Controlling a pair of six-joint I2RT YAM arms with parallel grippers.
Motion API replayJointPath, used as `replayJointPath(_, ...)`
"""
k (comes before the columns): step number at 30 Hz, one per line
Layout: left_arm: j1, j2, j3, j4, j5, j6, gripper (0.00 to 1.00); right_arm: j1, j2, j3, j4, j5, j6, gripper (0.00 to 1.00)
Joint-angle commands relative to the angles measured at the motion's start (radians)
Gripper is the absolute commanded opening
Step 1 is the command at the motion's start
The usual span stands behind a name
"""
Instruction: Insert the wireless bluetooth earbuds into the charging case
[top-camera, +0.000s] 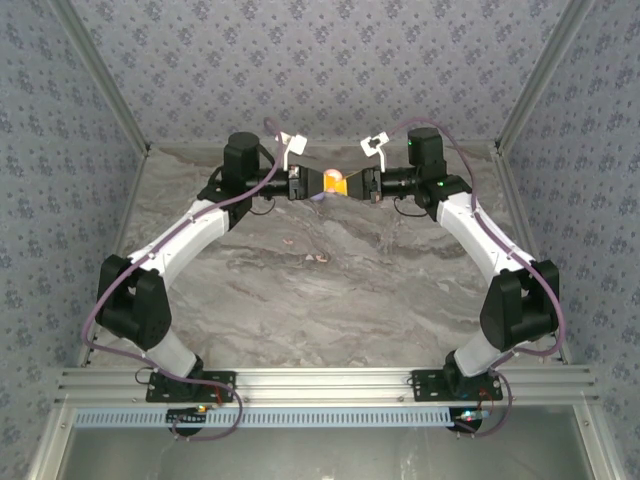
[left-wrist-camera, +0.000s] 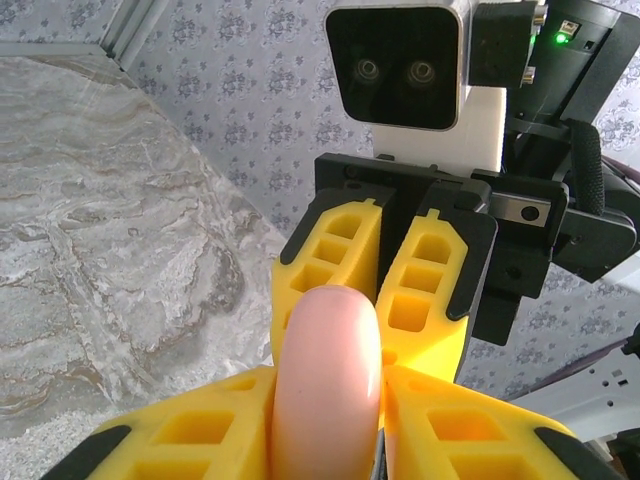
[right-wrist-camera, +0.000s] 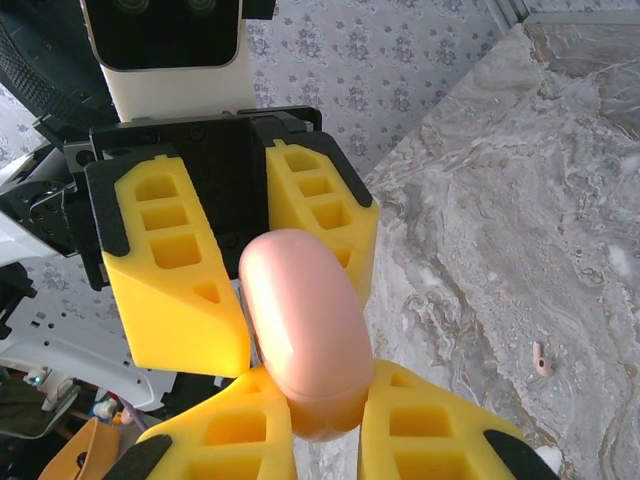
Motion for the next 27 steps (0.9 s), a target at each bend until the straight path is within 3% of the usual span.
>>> replayJointPath(1,0.0,-0.054,-0.008,-0.008,0.015,0.021,0.24,-0.009,-0.027,-0.003,0.001,0.015,0.009,0.15)
replayJointPath(5,0.0,-0.054,-0.008,-0.018,0.009,0.028,0.14,-0.004,-0.033,0.001,-0.007,0.012,0.004,0.19)
replayJointPath(9,0.005,-0.054,0.01,-0.084,-0.018,0.065,0.12,-0.011,-0.049,-0.001,-0.04,0.039,-0.021,0.35)
replayJointPath(11,0.013,-0.052,0.017,-0.098,-0.013,0.068,0.1,-0.022,-0.059,-0.008,-0.038,0.037,-0.023,0.36)
replayJointPath(27,0.004,-0.063,0.055,-0.102,0.125,0.123,0.1,-0.024,-0.028,0.083,-0.192,-0.07,-0.148,0.53)
